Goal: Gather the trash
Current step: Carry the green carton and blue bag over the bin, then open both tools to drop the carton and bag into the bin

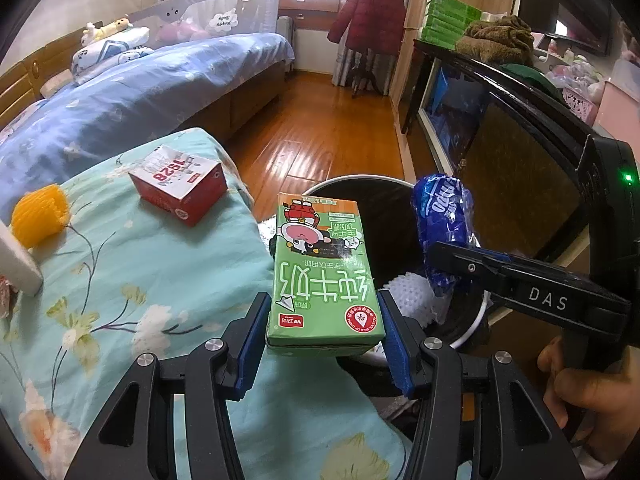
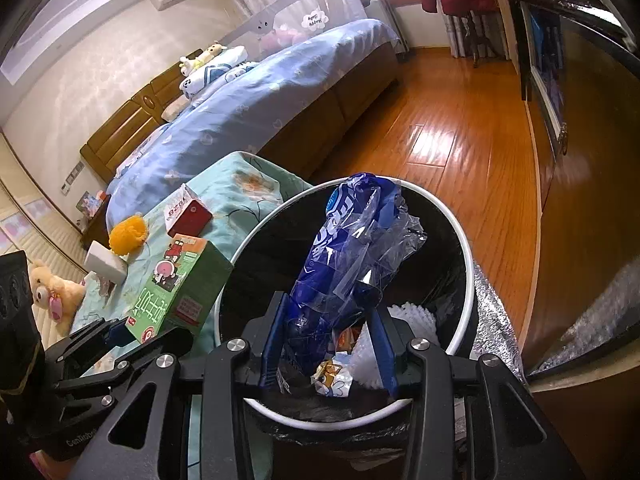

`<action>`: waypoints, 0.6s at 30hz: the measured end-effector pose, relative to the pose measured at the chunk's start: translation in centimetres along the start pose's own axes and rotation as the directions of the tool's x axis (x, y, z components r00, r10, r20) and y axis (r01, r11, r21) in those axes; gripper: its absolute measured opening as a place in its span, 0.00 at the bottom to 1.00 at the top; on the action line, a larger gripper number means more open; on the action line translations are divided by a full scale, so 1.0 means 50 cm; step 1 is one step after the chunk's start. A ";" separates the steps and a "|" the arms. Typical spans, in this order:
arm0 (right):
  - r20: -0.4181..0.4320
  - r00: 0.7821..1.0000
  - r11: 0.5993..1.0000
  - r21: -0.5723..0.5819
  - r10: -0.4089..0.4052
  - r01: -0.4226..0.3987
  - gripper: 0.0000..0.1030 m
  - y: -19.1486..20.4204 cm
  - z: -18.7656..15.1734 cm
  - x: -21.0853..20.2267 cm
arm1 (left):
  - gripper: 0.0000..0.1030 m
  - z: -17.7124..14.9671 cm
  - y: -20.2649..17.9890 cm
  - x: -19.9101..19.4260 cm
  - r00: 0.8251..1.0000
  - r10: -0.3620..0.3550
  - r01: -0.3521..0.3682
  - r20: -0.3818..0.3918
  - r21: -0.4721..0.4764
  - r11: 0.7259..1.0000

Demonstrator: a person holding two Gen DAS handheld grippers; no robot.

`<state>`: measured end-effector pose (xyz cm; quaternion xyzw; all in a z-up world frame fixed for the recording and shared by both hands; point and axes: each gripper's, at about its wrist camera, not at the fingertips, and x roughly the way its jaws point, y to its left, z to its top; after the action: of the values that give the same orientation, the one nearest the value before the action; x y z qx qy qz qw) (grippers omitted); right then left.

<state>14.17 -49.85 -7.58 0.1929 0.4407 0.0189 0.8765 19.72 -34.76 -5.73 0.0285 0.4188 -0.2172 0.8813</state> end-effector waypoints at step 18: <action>-0.002 1.000 0.999 0.036 -0.012 0.012 0.48 -0.014 0.003 0.000 | 0.51 0.015 0.003 0.033 0.999 -0.028 0.027 -0.024 -0.026 0.999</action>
<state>14.19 -50.56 -7.77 0.2057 0.4429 0.0058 0.8726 21.22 -35.39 -6.50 0.0141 0.4324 -0.2236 0.8734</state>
